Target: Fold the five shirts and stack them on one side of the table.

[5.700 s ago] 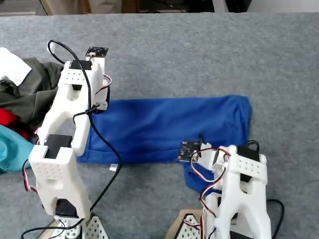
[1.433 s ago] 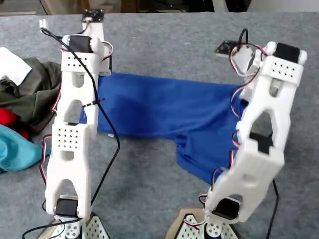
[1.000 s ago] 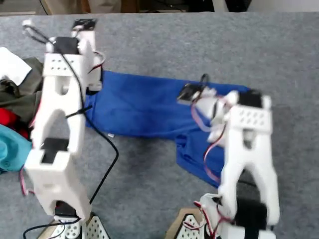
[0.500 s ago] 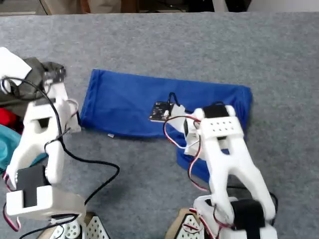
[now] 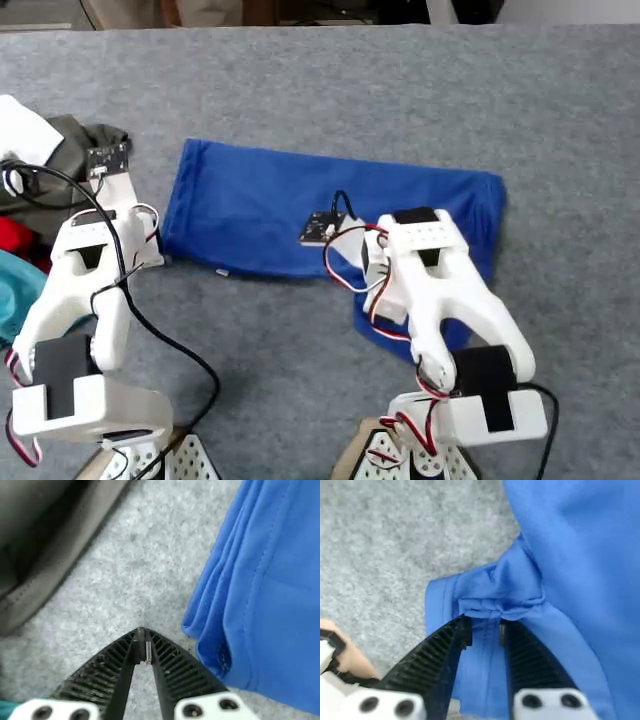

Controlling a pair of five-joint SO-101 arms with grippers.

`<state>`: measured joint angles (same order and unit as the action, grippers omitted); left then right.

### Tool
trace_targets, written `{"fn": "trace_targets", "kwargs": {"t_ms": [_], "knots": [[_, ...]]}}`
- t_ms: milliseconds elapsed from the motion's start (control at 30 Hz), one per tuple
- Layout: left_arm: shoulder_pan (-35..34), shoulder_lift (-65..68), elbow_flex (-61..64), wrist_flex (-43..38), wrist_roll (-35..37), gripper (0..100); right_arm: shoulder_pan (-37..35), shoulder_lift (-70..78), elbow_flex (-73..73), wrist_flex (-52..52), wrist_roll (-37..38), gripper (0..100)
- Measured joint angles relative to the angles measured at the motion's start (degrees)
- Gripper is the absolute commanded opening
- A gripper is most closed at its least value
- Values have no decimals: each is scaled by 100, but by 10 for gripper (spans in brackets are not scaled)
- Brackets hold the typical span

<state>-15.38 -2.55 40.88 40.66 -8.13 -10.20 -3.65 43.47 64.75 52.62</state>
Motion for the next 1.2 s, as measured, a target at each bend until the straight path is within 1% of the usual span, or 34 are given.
{"fn": "trace_targets", "kwargs": {"t_ms": [67,167,400,700,833,933,1100,1133,1200], "knots": [[0,0,0,0,0,19,9,0,9,-97,-53,20],[0,0,0,0,0,19,9,0,18,-132,-62,5],[0,0,0,0,0,19,9,-9,18,-79,-105,5],[0,0,0,0,0,19,-9,-932,-79,738,-105,5],[0,0,0,0,0,19,-229,-1152,-114,1020,-185,5],[0,0,0,0,0,19,-440,-1152,-114,1029,-352,5],[0,0,18,0,0,19,-642,-1152,-114,993,-369,10],[0,0,26,0,0,19,-651,-1152,-114,958,-387,18],[0,0,35,0,0,20,-659,-1152,-44,905,-387,66]]}}
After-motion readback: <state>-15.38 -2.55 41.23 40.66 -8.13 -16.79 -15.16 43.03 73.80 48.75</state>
